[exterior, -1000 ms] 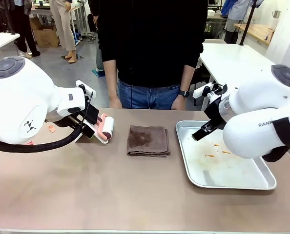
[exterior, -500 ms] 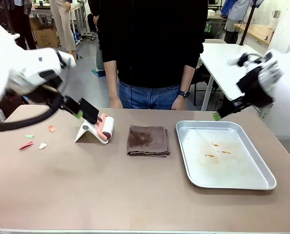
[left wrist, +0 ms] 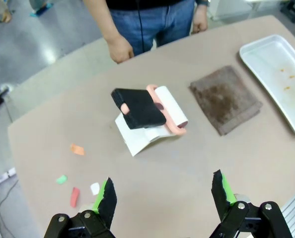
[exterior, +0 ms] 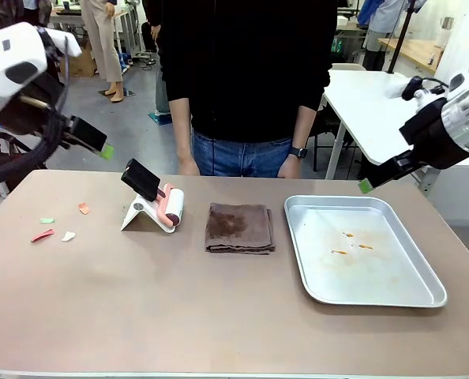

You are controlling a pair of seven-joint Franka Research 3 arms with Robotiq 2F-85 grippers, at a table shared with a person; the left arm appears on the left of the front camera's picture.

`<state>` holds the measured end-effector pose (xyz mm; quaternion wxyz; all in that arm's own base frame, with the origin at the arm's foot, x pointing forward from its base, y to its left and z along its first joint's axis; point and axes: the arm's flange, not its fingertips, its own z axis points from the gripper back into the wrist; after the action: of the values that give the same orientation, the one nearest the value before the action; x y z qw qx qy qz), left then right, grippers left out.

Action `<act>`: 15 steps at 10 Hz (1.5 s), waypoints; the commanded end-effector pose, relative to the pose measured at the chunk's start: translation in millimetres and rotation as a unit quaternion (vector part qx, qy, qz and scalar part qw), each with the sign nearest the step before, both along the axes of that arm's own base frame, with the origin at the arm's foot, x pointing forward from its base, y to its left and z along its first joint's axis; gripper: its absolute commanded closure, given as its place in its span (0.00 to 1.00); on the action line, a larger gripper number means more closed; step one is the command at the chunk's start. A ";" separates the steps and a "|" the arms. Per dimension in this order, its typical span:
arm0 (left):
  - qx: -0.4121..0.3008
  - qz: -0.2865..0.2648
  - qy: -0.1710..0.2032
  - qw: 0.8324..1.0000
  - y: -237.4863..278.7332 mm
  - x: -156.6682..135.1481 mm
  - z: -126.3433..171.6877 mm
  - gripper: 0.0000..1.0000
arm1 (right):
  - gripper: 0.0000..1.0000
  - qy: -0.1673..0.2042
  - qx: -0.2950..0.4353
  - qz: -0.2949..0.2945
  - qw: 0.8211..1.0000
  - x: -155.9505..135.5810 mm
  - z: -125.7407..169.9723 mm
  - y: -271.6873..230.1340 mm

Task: Clean the surface of the table.
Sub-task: Hold the Lint Roller with your left hand and the towel with your right hand.

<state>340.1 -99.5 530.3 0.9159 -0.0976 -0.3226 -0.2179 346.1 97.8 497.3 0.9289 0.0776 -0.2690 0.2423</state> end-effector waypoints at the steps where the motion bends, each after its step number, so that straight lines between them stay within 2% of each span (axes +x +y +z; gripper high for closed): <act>1: -0.007 0.004 -0.014 1.000 5.8 -5.5 11.6 0.00 | 0.00 0.025 0.011 0.048 0.998 5.5 1.8 16.7; 2: -0.062 -0.080 0.059 0.993 3.0 -4.5 11.6 0.00 | 0.00 0.069 0.066 0.088 0.992 12.3 1.2 25.6; 3: -0.125 -0.128 0.139 0.974 25.6 -6.3 20.1 0.00 | 0.00 0.121 0.126 0.091 0.980 17.8 6.8 7.4; 4: -0.192 -0.144 0.174 0.955 61.1 -7.8 29.0 0.00 | 0.00 0.164 0.186 0.085 0.965 17.9 14.1 -23.6; 5: -0.266 -0.145 0.182 0.935 103.4 -12.0 35.0 0.00 | 0.00 0.201 0.250 0.063 0.945 13.0 21.7 -60.8; 6: -0.343 -0.152 0.176 0.910 142.8 -20.3 37.9 0.00 | 0.00 0.220 0.308 0.032 0.925 4.6 27.5 -98.9; 7: -0.415 -0.178 0.165 0.877 179.8 -31.6 37.4 0.00 | 0.00 0.230 0.349 0.020 0.908 -5.2 29.7 -133.8; 8: -0.470 -0.192 0.155 0.848 219.9 -41.7 28.8 0.00 | 0.00 0.223 0.401 0.014 0.889 -14.2 27.1 -172.2; 9: -0.500 -0.198 0.154 0.829 246.6 -47.2 19.8 0.00 | 0.00 0.221 0.425 0.018 0.877 -20.1 23.8 -198.0; 10: -0.528 -0.186 0.155 0.814 282.6 -58.4 2.8 0.00 | 0.00 0.213 0.477 -0.022 0.852 -24.8 12.8 -250.3; 12: -0.527 -0.130 0.173 0.822 325.1 -82.9 -26.9 0.00 | 0.00 0.195 0.548 -0.063 0.811 -33.3 -5.9 -317.3; 13: -0.534 -0.105 0.170 0.822 339.3 -94.8 -37.6 0.00 | 0.00 0.179 0.581 -0.077 0.790 -38.0 -16.0 -343.0; 15: -0.549 -0.077 0.157 0.817 344.2 -103.1 -44.2 0.00 | 0.00 0.170 0.593 -0.111 0.779 -40.9 -34.1 -361.4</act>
<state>234.1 254.2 472.9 0.7297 -0.6457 -0.2189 -0.0516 292.7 -265.7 460.9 0.7564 0.6168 -0.1945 -0.0981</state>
